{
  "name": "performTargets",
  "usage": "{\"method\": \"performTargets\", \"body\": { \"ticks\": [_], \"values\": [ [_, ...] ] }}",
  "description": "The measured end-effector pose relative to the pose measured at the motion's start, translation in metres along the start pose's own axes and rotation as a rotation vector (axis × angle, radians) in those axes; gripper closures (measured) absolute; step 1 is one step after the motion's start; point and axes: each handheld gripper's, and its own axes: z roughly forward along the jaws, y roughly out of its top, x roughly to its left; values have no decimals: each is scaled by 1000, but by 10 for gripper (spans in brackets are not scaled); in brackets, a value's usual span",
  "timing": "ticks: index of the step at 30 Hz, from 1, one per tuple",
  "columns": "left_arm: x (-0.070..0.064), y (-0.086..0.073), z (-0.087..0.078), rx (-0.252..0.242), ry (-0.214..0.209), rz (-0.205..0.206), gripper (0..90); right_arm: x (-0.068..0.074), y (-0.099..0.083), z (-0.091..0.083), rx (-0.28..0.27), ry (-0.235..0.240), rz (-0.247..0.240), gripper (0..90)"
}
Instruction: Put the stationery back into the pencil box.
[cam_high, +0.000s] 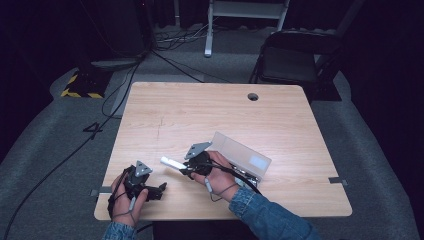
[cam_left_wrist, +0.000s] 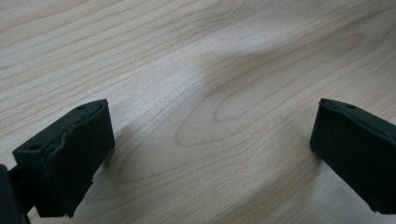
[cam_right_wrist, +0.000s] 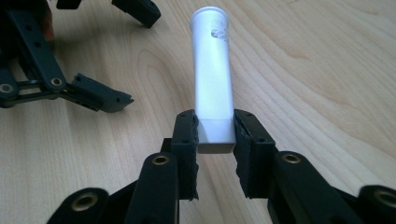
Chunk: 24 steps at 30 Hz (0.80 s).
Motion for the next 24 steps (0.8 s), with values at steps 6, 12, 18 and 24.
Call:
{"method": "performTargets", "body": {
  "ticks": [6,12,18,24],
  "values": [
    [1,2,1,3,1,7,1,-5,0,-23,-34,-12,12,721],
    [2,3,1,6,4,13,1,-11,-5,-49,-60,-21,27,720],
    [2,3,2,3,1,11,1,-13,-11,-66,-83,-18,44,720],
    [2,3,2,3,1,12,1,-16,-21,-86,-97,-31,44,721]
  ]
}}
